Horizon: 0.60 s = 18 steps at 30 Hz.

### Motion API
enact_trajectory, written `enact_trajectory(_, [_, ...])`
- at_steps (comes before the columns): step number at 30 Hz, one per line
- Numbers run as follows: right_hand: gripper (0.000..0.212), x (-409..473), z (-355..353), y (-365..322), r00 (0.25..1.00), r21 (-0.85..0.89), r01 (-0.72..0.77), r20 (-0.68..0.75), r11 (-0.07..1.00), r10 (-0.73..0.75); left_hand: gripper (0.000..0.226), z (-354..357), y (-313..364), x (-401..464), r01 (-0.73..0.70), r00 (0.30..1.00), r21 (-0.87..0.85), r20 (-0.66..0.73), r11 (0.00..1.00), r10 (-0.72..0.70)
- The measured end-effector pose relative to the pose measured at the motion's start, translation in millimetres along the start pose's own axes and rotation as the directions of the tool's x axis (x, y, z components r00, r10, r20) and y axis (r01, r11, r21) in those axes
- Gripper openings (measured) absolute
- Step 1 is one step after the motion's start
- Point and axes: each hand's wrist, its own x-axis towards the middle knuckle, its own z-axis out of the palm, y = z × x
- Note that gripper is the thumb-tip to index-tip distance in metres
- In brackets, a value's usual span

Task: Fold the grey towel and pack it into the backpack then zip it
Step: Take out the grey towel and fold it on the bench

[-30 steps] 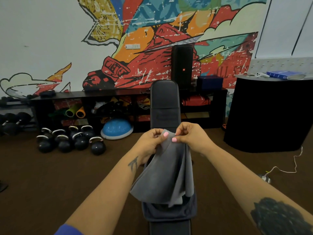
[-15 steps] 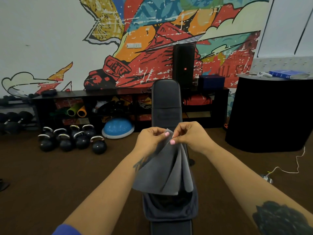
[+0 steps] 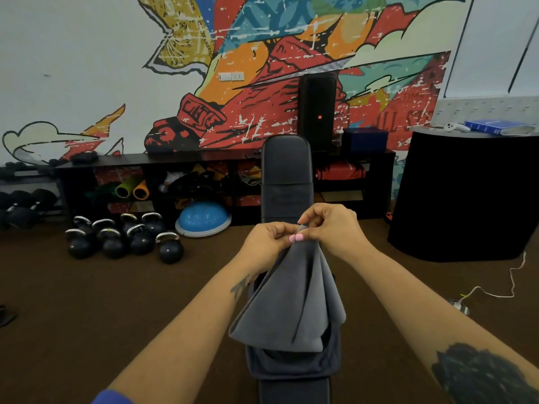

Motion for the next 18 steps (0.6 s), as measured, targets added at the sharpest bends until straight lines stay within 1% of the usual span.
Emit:
enact_trajectory(4, [0.027, 1.2, -0.7, 0.8, 0.999, -0.031, -0.005, 0.036, 1.0, 0.006, 0.02, 1.0, -2.2, 1.6, 0.019, 0.999, -0.035, 0.034, 0.999, -0.017])
enact_trajectory(7, [0.025, 1.2, -1.5, 0.1, 0.997, -0.051, -0.032, 0.07, 0.998, 0.036, 0.02, 0.2, -5.3, 3.3, 0.021, 0.998, -0.01, 0.054, 1.0, -0.021])
enact_trajectory(10, [0.021, 0.6, -0.9, 0.7, 0.997, -0.063, -0.044, 0.059, 0.997, 0.047, 0.019, 0.3, -2.7, 1.9, 0.034, 0.997, -0.019, 0.065, 0.999, -0.033])
enact_trajectory(12, [0.021, 1.2, -0.6, 0.2, 0.999, -0.059, -0.034, 0.03, 0.998, 0.036, 0.025, 0.4, -0.9, -0.7, 0.041, 0.997, -0.006, 0.061, 0.999, -0.041])
enact_trajectory(13, [0.021, 1.2, -0.9, -1.1, 0.999, -0.058, -0.027, 0.017, 0.998, 0.028, 0.03, 0.5, -1.9, -1.9, 0.034, 0.997, 0.038, 0.061, 0.999, -0.036])
enact_trajectory(15, [0.02, 1.2, -3.6, -5.8, 1.0, -0.027, -0.015, 0.007, 1.0, 0.015, 0.039, -0.5, -8.2, -3.8, 0.01, 0.998, 0.223, 0.065, 0.975, -0.025])
enact_trajectory(16, [0.02, 1.3, -5.7, -8.2, 1.0, 0.005, -0.015, 0.008, 1.0, 0.015, 0.039, -2.0, -12.3, -4.8, 0.0, 0.997, 0.317, 0.069, 0.948, -0.023])
enact_trajectory(18, [0.019, 1.8, -11.2, -11.0, 1.0, 0.062, -0.021, -0.009, 0.998, 0.022, 0.031, -7.8, -19.2, -7.1, 0.002, 0.995, 0.447, 0.086, 0.894, -0.045])
